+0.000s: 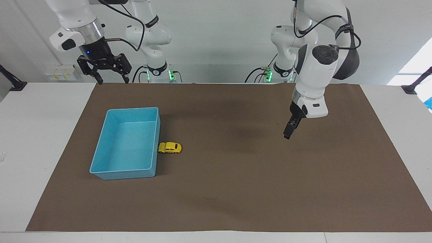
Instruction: Wind up and store yellow beetle car
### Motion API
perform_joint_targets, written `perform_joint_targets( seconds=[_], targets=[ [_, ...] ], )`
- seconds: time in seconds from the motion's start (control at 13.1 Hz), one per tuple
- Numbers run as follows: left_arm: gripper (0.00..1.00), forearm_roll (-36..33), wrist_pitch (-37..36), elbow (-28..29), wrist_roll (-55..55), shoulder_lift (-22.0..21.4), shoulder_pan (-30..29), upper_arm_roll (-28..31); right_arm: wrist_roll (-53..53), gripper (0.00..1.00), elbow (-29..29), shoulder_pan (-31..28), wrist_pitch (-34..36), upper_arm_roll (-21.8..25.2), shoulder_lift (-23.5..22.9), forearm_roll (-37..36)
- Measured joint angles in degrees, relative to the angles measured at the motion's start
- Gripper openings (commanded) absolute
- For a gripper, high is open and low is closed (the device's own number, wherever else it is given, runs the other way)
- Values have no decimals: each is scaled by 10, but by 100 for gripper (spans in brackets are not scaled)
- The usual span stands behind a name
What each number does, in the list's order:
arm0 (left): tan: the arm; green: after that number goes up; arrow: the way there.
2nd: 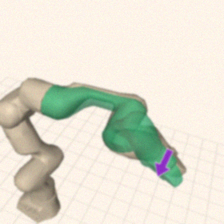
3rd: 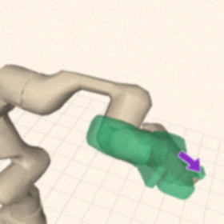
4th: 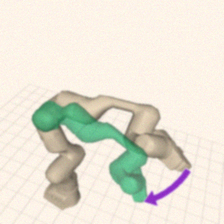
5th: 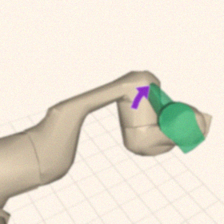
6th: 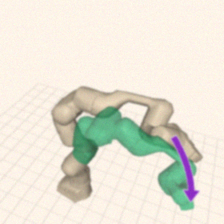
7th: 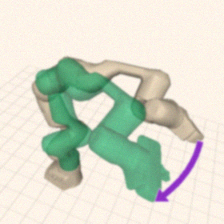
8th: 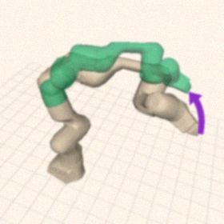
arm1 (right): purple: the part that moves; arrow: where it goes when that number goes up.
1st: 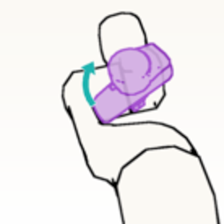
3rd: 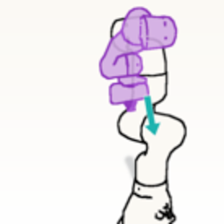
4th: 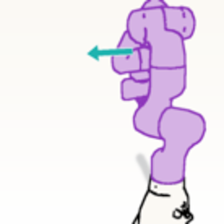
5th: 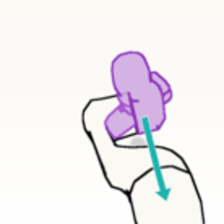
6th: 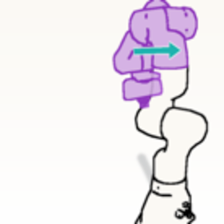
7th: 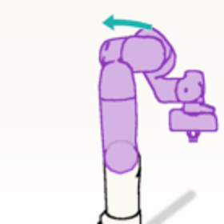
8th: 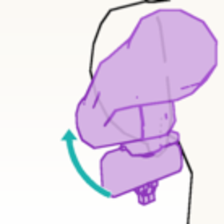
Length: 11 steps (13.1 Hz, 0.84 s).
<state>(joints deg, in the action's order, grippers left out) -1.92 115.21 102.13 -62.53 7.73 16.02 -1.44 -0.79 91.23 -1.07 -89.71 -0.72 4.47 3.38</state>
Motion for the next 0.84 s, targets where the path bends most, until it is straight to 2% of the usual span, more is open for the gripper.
perform_joint_targets(
  seconds=[0.46, 0.84],
  targets=[
    [100, 0, -15, 15, 180, -16, -29, 0, -126, 100, 0, 5, 0, -10, 0, 0],
    [100, 0, -27, 18, 300, -21, -61, 0, -301, 100, 0, 41, 7, -11, 3, -8]
  ],
)
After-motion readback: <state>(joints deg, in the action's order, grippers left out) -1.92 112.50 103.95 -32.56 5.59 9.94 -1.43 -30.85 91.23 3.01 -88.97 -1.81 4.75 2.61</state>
